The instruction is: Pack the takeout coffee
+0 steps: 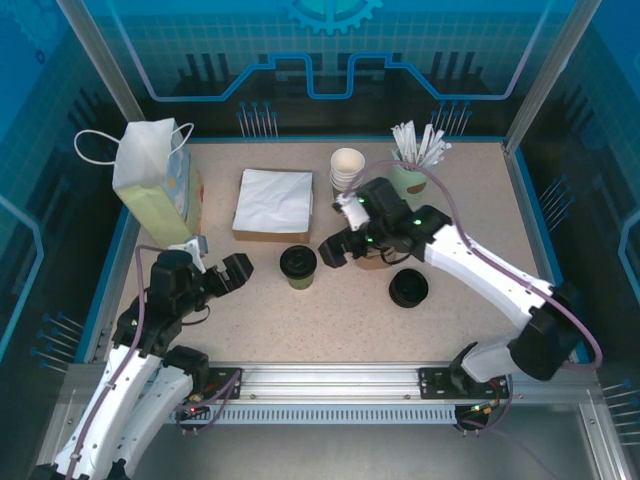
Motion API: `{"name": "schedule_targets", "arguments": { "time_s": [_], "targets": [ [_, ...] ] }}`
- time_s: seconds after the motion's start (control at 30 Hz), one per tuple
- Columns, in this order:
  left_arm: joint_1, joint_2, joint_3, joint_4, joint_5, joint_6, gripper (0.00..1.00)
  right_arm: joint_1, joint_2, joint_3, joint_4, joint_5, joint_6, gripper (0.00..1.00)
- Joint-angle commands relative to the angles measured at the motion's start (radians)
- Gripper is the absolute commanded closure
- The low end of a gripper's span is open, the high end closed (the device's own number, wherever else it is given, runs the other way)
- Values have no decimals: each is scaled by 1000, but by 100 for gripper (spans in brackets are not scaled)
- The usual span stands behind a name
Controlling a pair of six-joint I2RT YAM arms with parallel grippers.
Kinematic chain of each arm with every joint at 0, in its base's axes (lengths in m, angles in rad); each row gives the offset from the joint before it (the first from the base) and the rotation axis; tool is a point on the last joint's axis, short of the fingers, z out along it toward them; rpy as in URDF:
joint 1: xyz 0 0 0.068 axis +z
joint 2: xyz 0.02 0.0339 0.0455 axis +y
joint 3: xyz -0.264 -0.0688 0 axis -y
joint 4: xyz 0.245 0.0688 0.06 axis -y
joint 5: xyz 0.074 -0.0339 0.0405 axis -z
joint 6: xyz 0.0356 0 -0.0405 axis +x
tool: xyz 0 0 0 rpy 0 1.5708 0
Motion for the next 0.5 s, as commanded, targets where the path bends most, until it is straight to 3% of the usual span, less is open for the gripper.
{"name": "schedule_targets", "arguments": {
  "time_s": [0.0,0.23,0.47],
  "targets": [
    [8,-21,-10,-60,-27,7,1,88,88,113,-146,93,-71,0],
    [8,-34,-12,-72,-43,14,1,180,316,341,-292,144,-138,0],
    [8,-42,-25,-68,-42,17,1,210,474,498,-388,153,-177,0]
  ]
}}
